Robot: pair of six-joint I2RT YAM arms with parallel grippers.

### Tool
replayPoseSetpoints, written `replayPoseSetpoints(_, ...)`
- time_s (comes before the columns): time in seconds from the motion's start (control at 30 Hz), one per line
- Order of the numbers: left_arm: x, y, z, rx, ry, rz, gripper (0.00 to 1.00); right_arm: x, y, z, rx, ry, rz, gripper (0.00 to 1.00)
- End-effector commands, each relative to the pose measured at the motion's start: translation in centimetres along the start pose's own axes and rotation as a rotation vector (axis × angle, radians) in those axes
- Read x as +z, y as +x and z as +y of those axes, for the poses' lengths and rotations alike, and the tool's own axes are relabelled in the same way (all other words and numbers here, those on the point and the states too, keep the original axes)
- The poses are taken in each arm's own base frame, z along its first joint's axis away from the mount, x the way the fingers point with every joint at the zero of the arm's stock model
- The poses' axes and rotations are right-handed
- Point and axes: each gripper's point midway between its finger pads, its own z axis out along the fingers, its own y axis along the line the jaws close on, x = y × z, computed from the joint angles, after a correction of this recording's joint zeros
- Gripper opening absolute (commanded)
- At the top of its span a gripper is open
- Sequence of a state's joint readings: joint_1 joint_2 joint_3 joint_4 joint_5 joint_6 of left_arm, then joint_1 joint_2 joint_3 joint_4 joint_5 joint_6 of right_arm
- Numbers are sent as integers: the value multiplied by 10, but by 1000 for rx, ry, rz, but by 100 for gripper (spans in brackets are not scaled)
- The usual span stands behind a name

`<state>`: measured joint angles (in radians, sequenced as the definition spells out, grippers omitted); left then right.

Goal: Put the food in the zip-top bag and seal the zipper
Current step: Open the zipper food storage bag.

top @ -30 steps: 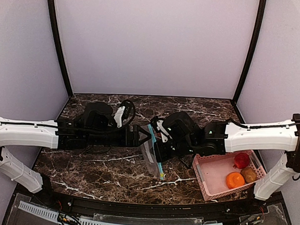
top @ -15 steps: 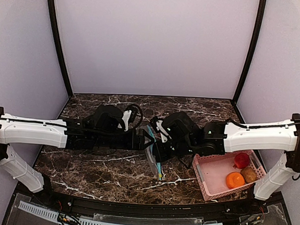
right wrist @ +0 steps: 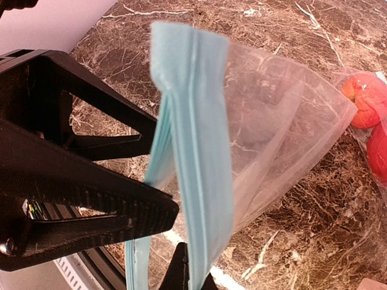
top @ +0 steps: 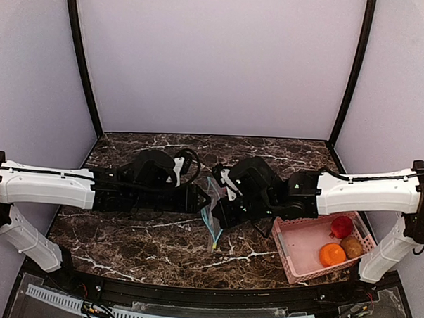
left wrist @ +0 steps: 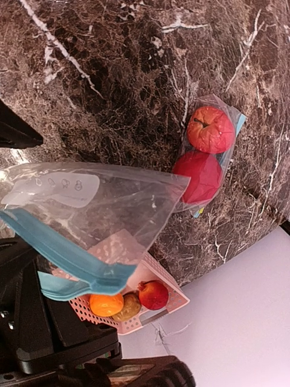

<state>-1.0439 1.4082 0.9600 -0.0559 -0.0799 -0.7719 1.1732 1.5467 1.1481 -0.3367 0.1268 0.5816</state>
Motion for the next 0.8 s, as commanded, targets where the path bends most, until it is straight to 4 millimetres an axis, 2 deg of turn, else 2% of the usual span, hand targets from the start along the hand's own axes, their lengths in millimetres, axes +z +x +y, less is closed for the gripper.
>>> replayPoseSetpoints(0.0, 0, 8, -5, -11, 50, 16, 48, 2, -10, 7, 6, -17, -24, 0)
replayPoseSetpoints(0.17, 1, 13, -5, -23, 68, 21, 30, 1, -9, 3, 18, 1, -27, 0)
replayPoseSetpoints(0.27, -2, 11, 1, -14, 41, 5, 15, 2, -6, -1, 26, 19, -19, 0)
replayPoseSetpoints(0.4, -14, 8, 20, 22, -63, -10, 3, 0, -2, -12, 47, 76, -11, 0)
replayPoseSetpoints(0.5, -26, 3, 34, 52, -142, -29, 1, -3, 1, -30, 72, 169, -5, 0)
replayPoseSetpoints(0.6, -33, 1, 38, 69, -169, -33, 1, -6, 4, -44, 86, 251, 4, 0)
replayPoseSetpoints(0.67, -35, 1, 39, 75, -173, -31, 1, -7, 4, -48, 95, 282, 6, 0)
replayPoseSetpoints(0.77, -32, 3, 35, 68, -154, -18, 1, -5, 0, -44, 92, 272, 5, 0)
